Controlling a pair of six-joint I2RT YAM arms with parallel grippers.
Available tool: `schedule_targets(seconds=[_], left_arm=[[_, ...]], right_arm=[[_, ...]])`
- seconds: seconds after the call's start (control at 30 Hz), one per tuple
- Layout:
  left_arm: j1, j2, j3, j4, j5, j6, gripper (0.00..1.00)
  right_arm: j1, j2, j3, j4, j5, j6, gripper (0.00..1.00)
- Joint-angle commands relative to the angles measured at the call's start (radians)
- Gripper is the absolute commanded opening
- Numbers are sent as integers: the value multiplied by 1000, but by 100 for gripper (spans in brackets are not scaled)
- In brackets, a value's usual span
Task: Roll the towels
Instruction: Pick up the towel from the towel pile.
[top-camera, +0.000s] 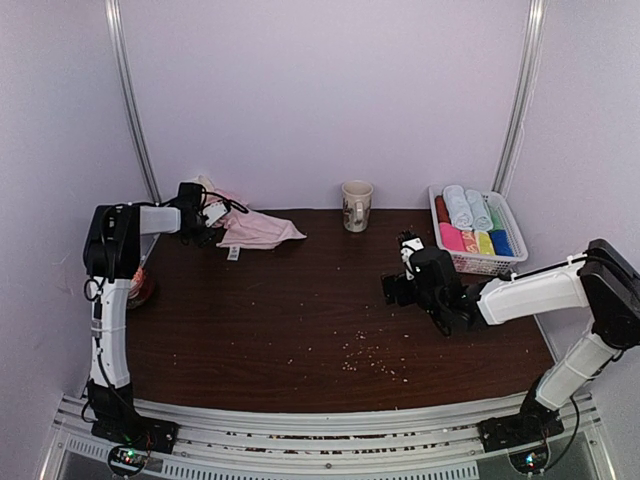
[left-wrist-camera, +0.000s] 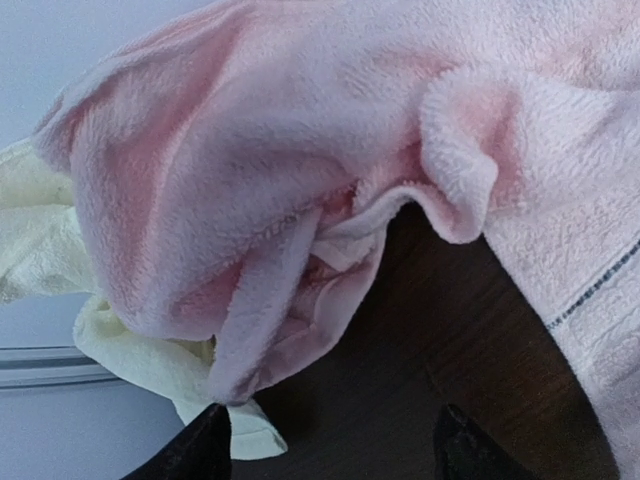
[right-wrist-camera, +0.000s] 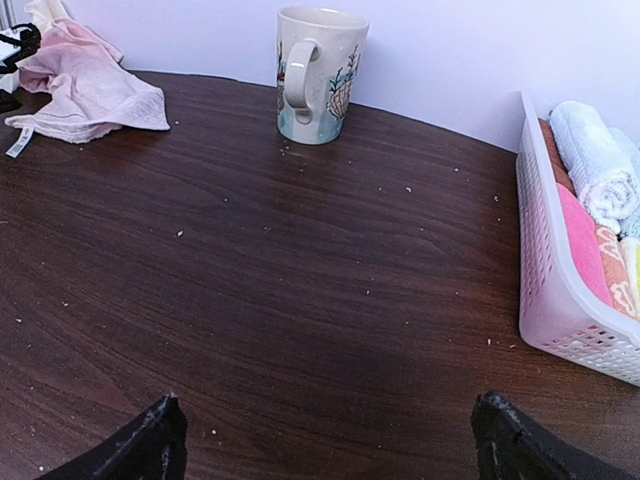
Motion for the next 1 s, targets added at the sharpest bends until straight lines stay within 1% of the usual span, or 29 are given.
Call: schedule_targets(seconds=[0.0, 0.03, 0.07, 0.27, 0.37, 0.5, 0.57, 0.6, 0.63, 0.67, 0.77, 0.87, 0.97], left_arm=[[0, 49, 55, 102, -75, 53, 65], [0, 59, 58, 111, -79, 60, 60], [0, 64, 61, 120, -82, 69, 59], [-8, 125, 125, 145, -120, 96, 56], [-14, 144, 157, 155, -124, 102, 50], [-26, 165, 197, 155, -129, 112, 32], [-31, 168, 215, 148, -128, 111, 22], [-33, 169, 223, 141, -123, 106, 14], [-35, 169, 233, 133, -120, 100, 3], [-36, 167, 244, 122, -121, 94, 0], [-40, 137, 256, 80, -106, 54, 0], [-41, 51, 237, 4, -46, -30, 0], [-41, -91, 123, -33, 59, -111, 0]], right_arm=[[-3, 21, 15, 8, -19, 0, 100], [-2, 24, 17, 8, -20, 1, 100], [-2, 25, 18, 7, -21, 1, 100], [-2, 40, 29, 2, -40, 1, 100], [-1, 49, 38, -4, -46, 1, 100], [-2, 57, 44, -8, -55, 1, 100], [-2, 59, 46, -9, -58, 0, 100], [-2, 59, 48, -9, -59, -1, 100], [-2, 59, 48, -10, -60, -1, 100], [-1, 60, 48, -9, -60, -1, 100], [-1, 59, 48, -11, -64, -2, 100], [-2, 54, 43, -9, -67, -6, 100], [-2, 49, 41, -8, -78, -9, 100]])
